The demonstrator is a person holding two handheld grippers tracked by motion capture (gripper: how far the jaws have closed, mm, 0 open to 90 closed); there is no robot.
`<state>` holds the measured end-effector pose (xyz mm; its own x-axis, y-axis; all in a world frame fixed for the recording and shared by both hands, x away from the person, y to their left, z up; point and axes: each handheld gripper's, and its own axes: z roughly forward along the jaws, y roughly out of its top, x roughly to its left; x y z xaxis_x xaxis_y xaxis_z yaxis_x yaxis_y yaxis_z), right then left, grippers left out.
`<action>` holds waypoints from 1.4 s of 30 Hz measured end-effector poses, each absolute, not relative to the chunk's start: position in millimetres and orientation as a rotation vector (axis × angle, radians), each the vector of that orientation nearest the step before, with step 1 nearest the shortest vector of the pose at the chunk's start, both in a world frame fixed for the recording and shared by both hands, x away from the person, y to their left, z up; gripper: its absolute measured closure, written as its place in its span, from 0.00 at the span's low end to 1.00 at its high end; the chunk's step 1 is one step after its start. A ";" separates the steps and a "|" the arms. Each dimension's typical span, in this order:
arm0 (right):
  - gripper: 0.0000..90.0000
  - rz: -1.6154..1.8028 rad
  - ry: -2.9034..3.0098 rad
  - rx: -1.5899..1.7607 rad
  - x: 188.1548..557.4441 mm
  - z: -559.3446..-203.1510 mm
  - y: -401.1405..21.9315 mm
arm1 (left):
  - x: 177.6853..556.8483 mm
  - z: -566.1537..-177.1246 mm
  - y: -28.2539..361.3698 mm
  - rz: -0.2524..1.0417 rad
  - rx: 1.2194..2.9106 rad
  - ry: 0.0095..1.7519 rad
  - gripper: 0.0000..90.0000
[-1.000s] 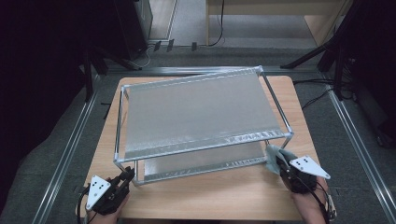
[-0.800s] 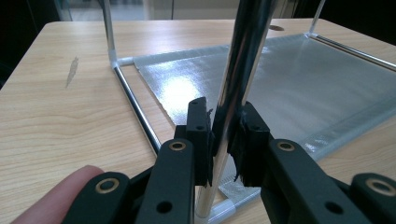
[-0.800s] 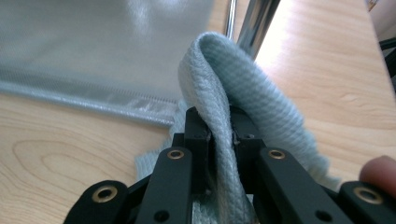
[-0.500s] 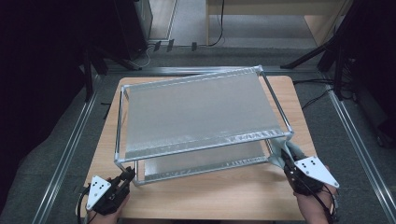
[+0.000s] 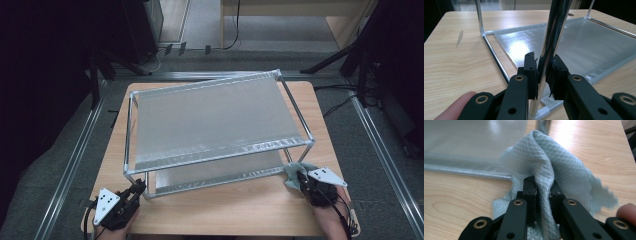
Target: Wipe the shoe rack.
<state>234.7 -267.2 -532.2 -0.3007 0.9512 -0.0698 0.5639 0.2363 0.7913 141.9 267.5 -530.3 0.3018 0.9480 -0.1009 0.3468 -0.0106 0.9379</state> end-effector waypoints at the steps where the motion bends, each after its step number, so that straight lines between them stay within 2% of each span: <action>1: 0.90 0.902 1.949 1.386 234.3 -529.7 -268.2 | 142.0 -530.4 267.5 0.744 1.557 1.226 0.88; 10: 0.91 1.060 1.660 1.358 214.0 -474.3 -284.6 | 142.0 -530.6 267.4 0.747 1.560 1.222 0.88; 14: 0.91 1.143 1.593 1.290 204.6 -455.9 -277.9 | 141.9 -530.7 267.2 0.750 1.561 1.219 0.88; 18: 0.90 1.103 1.740 1.266 212.6 -472.2 -264.0 | 141.8 -530.6 267.1 0.751 1.563 1.220 0.88; 22: 0.90 0.979 1.934 1.341 228.1 -512.9 -249.3 | 141.8 -530.6 267.3 0.751 1.564 1.219 0.88; 24: 0.90 0.946 1.982 1.326 230.6 -521.8 -240.4 | 141.9 -530.6 267.4 0.750 1.563 1.218 0.88; 33: 0.90 1.193 1.981 1.126 219.6 -503.4 -212.7 | 141.4 -530.9 267.4 0.750 1.566 1.213 0.88; 38: 0.91 1.121 1.768 1.354 227.5 -508.9 -238.7 | 141.2 -530.9 267.2 0.748 1.566 1.213 0.88; 42: 0.90 1.147 1.718 1.331 221.3 -494.5 -254.4 | 141.2 -531.1 265.3 0.736 1.572 1.196 0.88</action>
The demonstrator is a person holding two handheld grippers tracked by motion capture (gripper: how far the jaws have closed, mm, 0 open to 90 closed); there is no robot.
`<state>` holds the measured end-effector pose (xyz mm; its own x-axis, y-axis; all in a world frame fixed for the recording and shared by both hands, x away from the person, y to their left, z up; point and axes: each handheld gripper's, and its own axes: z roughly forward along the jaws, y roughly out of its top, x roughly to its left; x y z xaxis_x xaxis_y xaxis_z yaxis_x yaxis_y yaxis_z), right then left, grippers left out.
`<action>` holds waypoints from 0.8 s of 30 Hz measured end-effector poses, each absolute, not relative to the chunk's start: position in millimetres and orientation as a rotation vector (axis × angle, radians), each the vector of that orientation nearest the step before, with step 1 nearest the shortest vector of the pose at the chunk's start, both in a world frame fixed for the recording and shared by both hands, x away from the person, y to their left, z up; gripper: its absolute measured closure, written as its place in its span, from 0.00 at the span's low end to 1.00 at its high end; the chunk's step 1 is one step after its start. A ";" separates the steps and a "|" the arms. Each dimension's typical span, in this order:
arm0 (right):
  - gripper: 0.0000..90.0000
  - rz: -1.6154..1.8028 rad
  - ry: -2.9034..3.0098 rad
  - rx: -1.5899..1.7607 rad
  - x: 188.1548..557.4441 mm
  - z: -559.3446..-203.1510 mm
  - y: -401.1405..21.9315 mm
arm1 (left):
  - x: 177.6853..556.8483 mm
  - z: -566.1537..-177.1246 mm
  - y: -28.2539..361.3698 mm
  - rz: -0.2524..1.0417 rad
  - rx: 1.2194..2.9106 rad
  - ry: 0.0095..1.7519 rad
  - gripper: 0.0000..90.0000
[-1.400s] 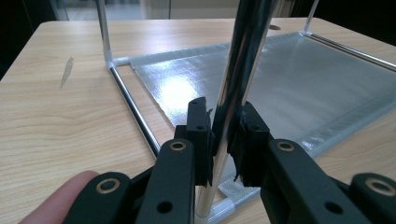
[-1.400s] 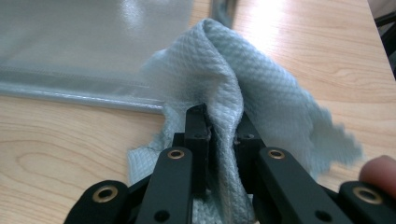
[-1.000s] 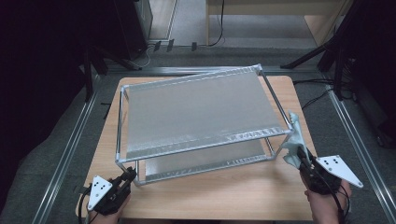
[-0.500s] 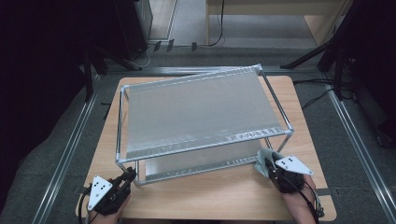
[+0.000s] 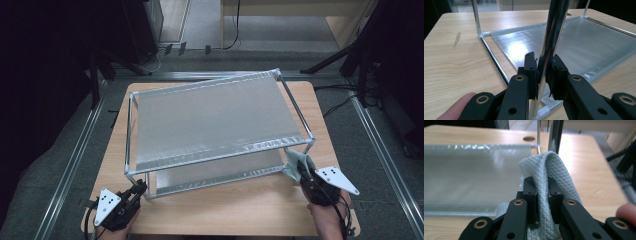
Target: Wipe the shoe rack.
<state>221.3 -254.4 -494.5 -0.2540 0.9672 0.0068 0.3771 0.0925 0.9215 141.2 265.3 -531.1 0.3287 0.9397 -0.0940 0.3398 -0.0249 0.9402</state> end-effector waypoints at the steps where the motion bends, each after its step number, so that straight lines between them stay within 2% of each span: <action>1: 0.90 1.147 1.707 1.315 219.1 -488.7 -256.0 | 141.2 -531.0 265.0 0.731 1.575 1.192 0.88; 7: 0.91 1.256 1.568 1.263 201.6 -437.1 -272.9 | 140.5 -530.8 265.5 0.713 1.576 1.188 0.88; 12: 0.92 1.291 1.519 1.147 200.8 -397.3 -268.0 | 139.1 -527.7 268.1 0.682 1.550 1.184 0.85; 17: 0.92 1.286 1.527 1.160 230.3 -386.4 -255.3 | 137.2 -525.7 267.9 0.687 1.554 1.162 0.87; 20: 0.92 1.276 1.624 1.184 250.1 -393.0 -239.0 | 136.5 -525.8 264.9 0.683 1.565 1.134 0.88; 24: 0.92 1.244 1.741 1.107 255.2 -403.2 -206.3 | 134.4 -526.0 257.0 0.695 1.608 1.080 0.89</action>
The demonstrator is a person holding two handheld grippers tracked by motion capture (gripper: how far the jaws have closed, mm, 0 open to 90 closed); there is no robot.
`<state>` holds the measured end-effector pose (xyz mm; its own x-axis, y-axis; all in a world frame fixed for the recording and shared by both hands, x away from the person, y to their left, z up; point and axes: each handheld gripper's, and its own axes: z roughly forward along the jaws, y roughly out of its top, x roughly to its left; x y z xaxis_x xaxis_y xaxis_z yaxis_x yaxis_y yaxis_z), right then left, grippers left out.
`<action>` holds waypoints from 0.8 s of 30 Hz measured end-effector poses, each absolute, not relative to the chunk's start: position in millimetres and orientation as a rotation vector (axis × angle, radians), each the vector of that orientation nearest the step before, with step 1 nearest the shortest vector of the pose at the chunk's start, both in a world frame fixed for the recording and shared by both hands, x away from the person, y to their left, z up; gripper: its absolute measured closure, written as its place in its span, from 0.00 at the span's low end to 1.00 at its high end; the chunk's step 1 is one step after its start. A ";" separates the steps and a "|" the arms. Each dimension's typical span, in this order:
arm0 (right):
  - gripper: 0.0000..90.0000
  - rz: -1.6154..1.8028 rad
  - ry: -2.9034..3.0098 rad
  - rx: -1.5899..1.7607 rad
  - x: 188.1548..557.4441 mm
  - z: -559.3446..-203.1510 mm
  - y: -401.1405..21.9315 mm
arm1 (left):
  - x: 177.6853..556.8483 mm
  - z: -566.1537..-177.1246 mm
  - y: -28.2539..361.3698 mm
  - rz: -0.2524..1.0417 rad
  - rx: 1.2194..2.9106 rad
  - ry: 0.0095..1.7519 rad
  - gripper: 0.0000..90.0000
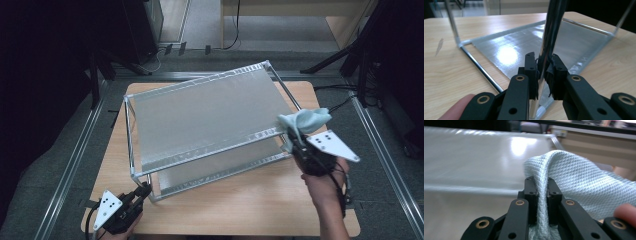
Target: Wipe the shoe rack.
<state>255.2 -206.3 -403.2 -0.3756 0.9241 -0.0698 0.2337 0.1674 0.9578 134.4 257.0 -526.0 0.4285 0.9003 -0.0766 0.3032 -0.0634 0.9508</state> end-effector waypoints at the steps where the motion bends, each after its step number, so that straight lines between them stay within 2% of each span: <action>1: 0.92 1.259 1.761 1.089 254.1 -403.8 -198.0 | 133.7 -525.8 254.6 0.701 1.618 1.068 0.90; 14: 0.92 1.483 2.014 0.773 216.7 -379.8 -74.8 | 125.6 -525.8 211.4 0.611 1.688 0.931 0.90; 24: 0.92 1.544 2.201 0.580 191.0 -385.2 -0.1 | 123.6 -526.3 208.0 0.588 1.694 0.905 0.90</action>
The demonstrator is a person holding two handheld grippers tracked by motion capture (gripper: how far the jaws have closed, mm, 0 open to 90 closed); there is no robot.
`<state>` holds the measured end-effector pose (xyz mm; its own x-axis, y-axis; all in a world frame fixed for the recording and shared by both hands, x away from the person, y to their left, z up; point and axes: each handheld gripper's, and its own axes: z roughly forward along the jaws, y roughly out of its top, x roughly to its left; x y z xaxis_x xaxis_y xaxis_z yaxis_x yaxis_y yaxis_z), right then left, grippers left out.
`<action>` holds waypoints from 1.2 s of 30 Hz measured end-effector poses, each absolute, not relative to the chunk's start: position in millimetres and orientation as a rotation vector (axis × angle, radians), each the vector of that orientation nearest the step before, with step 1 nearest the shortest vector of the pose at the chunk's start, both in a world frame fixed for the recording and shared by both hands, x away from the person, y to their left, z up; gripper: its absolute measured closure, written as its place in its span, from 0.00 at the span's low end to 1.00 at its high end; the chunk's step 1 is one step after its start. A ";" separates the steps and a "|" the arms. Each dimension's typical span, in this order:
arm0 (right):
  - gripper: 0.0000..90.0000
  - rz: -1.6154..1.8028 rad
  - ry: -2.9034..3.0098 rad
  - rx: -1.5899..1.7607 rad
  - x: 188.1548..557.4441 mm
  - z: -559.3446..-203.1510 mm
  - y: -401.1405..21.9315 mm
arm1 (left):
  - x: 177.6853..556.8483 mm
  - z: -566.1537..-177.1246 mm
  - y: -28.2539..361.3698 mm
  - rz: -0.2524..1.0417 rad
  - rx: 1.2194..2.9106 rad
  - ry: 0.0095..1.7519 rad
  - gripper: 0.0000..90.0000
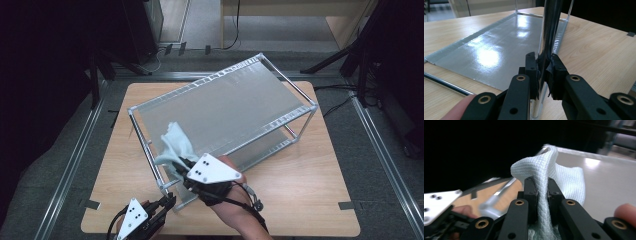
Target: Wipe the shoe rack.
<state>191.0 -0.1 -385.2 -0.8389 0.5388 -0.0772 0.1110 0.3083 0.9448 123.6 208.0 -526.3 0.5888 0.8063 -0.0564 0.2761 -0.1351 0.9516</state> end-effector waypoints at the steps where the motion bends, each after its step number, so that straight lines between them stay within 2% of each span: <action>1: 0.92 1.517 2.208 0.571 191.4 -386.5 2.4 | 123.6 -526.4 208.0 0.584 1.693 0.906 0.90; 5: 0.91 1.461 2.251 0.599 203.5 -393.7 -3.5 | 123.2 -526.2 207.9 0.591 1.695 0.905 0.90; 11: 0.91 1.431 2.211 0.695 225.0 -393.6 -35.2 | 123.4 -526.1 208.9 0.582 1.698 0.904 0.90; 24: 0.92 1.326 1.916 1.082 293.1 -395.6 -154.3 | 124.0 -526.9 212.9 0.562 1.692 0.892 0.90; 36: 0.92 1.164 1.733 1.271 322.2 -388.6 -228.8 | 128.0 -526.9 232.2 0.593 1.651 0.960 0.90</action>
<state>322.2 -228.8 -388.6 -0.2885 0.9573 -0.0181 0.3452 0.1216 0.9306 128.0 232.2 -526.9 0.5490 0.8309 -0.0900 0.2920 -0.0897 0.9522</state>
